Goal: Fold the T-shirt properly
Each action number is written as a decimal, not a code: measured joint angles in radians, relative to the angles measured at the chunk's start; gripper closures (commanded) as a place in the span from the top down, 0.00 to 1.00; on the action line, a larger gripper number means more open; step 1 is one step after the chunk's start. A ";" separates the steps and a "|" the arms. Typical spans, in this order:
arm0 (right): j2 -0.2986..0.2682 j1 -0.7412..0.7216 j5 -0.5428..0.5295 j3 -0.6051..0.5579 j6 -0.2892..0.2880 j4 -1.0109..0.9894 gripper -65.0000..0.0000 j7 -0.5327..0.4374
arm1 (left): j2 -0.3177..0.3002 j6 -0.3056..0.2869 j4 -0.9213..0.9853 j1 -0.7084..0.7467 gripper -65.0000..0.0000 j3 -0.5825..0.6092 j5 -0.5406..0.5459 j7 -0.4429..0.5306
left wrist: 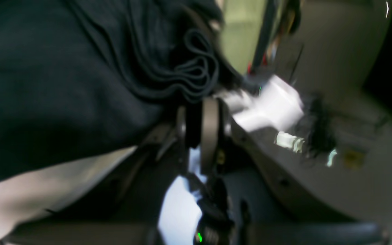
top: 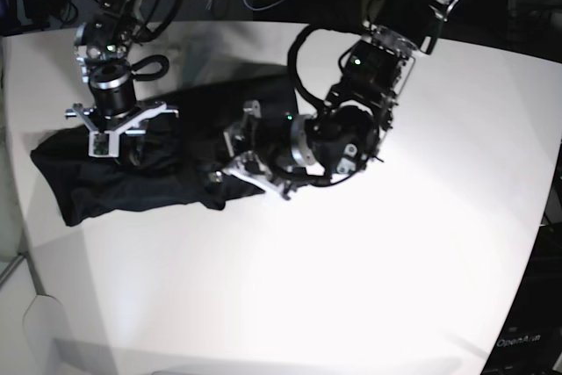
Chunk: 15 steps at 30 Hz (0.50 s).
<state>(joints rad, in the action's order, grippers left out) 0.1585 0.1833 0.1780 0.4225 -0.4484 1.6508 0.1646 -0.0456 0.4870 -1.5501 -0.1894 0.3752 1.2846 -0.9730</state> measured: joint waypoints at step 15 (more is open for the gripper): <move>0.003 0.001 0.000 -0.001 0.000 0.000 0.29 -0.003 | -0.004 -0.007 0.097 -0.048 0.07 0.130 0.095 0.008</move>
<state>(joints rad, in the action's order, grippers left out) 0.1616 0.1841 0.1776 0.4217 -0.4484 1.6512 0.1619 -0.0494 0.4797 -1.4528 -0.2371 0.5053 1.3796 -0.9649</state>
